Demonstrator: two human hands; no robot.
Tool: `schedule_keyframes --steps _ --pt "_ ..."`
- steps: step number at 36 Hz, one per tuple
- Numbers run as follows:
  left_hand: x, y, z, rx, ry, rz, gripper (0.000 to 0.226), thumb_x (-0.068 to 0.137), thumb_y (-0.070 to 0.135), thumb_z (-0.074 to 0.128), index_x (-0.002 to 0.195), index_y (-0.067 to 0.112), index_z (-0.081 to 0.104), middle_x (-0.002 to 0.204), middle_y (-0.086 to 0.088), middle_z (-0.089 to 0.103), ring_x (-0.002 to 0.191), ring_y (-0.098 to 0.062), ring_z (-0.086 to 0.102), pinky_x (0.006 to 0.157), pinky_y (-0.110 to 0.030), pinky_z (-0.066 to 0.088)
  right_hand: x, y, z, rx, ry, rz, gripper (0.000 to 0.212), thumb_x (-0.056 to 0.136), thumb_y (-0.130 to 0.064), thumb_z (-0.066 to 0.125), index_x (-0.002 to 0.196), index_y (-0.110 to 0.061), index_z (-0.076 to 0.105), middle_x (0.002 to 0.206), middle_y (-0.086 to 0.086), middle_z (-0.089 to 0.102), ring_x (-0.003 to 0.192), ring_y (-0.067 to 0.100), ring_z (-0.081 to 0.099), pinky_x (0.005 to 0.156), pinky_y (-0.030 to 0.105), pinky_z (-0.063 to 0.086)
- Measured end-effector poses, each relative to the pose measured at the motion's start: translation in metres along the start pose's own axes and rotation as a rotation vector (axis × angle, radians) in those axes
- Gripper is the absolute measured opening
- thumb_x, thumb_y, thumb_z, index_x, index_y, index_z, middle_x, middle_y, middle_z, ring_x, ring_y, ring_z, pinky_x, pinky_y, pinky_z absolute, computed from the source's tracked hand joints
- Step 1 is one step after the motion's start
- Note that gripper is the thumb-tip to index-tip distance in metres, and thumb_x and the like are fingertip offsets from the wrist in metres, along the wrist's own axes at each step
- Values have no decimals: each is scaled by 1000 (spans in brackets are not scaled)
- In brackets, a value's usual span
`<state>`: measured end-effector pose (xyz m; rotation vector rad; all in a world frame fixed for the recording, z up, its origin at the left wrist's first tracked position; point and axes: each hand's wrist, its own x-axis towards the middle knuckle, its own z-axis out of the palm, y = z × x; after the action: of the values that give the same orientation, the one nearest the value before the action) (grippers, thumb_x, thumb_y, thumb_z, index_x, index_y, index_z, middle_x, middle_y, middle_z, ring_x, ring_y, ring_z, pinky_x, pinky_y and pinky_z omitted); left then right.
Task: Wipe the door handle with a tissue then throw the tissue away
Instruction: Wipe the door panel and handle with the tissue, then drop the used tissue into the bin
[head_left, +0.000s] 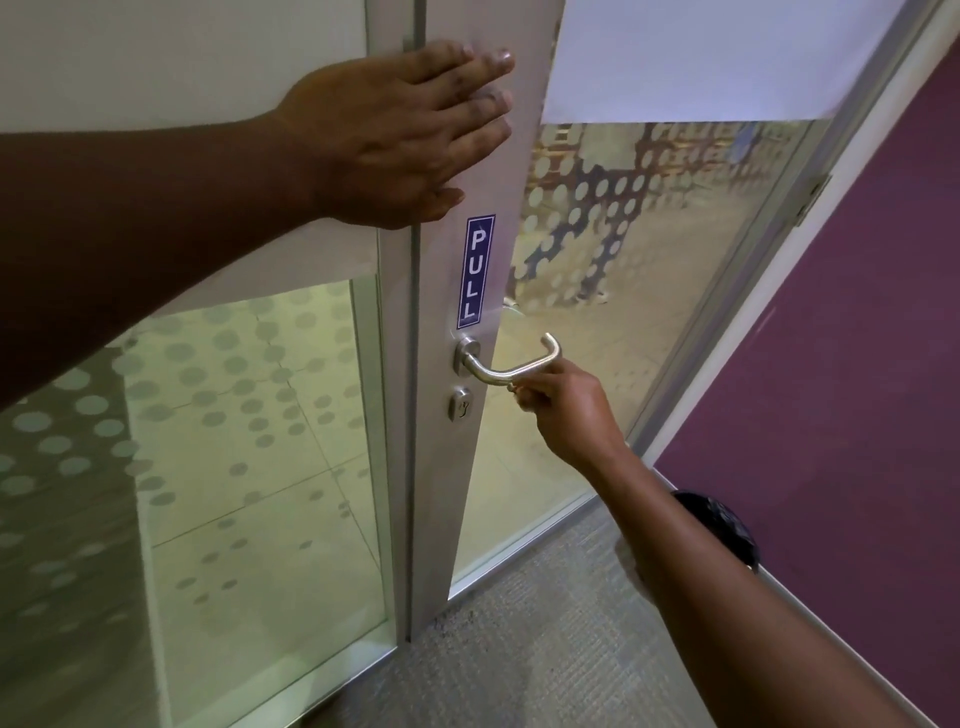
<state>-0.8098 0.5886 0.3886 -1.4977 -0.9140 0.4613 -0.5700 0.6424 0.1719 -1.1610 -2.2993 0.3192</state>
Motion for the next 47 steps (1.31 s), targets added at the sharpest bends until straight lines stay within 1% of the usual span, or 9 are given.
schedule_keyframes --steps 5,9,14,22,27,32,38,41,47 --pt "0 -4 -5 -51 22 -17 74 102 46 4 158 0 17 164 -24 26 156 -41 15 126 -47 21 -7 -4 -13 78 -25 144 25 91 0 62 105 -14 76 94 -6 63 87 12 64 81 23 53" --pt "-1 -5 -9 -88 55 -22 73 103 47 7 157 0 21 162 -25 31 155 -41 19 125 -47 23 -5 -8 -27 55 10 190 18 93 -11 63 102 -16 77 95 2 68 86 17 63 79 32 53" --pt "-3 -8 -12 -140 62 -34 74 103 48 9 158 1 22 162 -23 32 156 -39 17 125 -47 21 -7 -12 -44 39 48 211 20 95 -12 60 101 -17 78 96 4 65 85 18 60 72 24 39" --pt "2 -4 -17 -244 49 -75 75 102 48 11 156 0 30 160 -24 36 154 -40 21 124 -49 24 -12 0 -67 30 73 200 20 96 -15 60 104 -18 78 96 3 65 86 16 59 71 23 36" --pt "27 28 -18 -412 53 -85 79 100 53 16 156 0 33 161 -23 34 153 -39 27 124 -50 25 -7 28 -82 121 103 229 21 97 -21 60 110 -17 76 98 0 64 88 13 61 63 2 33" --pt "70 83 -27 -547 78 -87 76 101 50 22 157 -1 32 163 -22 30 155 -37 24 126 -48 23 1 62 -99 106 60 215 25 97 -28 62 117 -19 73 106 4 64 96 16 56 75 24 36" --pt "122 140 -45 -688 34 -93 75 102 50 22 157 0 33 164 -21 30 153 -35 28 125 -47 28 2 104 -121 47 3 220 24 95 -20 59 111 -8 73 107 14 64 99 20 57 76 31 42" --pt "143 161 -50 -735 23 -93 76 102 50 24 156 -1 36 162 -21 35 152 -35 31 123 -47 31 1 124 -130 43 -14 249 28 96 -18 57 119 -12 71 113 9 64 104 21 57 77 27 41" --pt "180 197 -53 -830 -8 -72 76 101 51 25 154 -2 39 161 -20 37 151 -36 32 121 -48 34 -5 161 -133 79 57 319 28 93 -18 63 120 -15 70 113 10 70 105 25 64 87 34 50"
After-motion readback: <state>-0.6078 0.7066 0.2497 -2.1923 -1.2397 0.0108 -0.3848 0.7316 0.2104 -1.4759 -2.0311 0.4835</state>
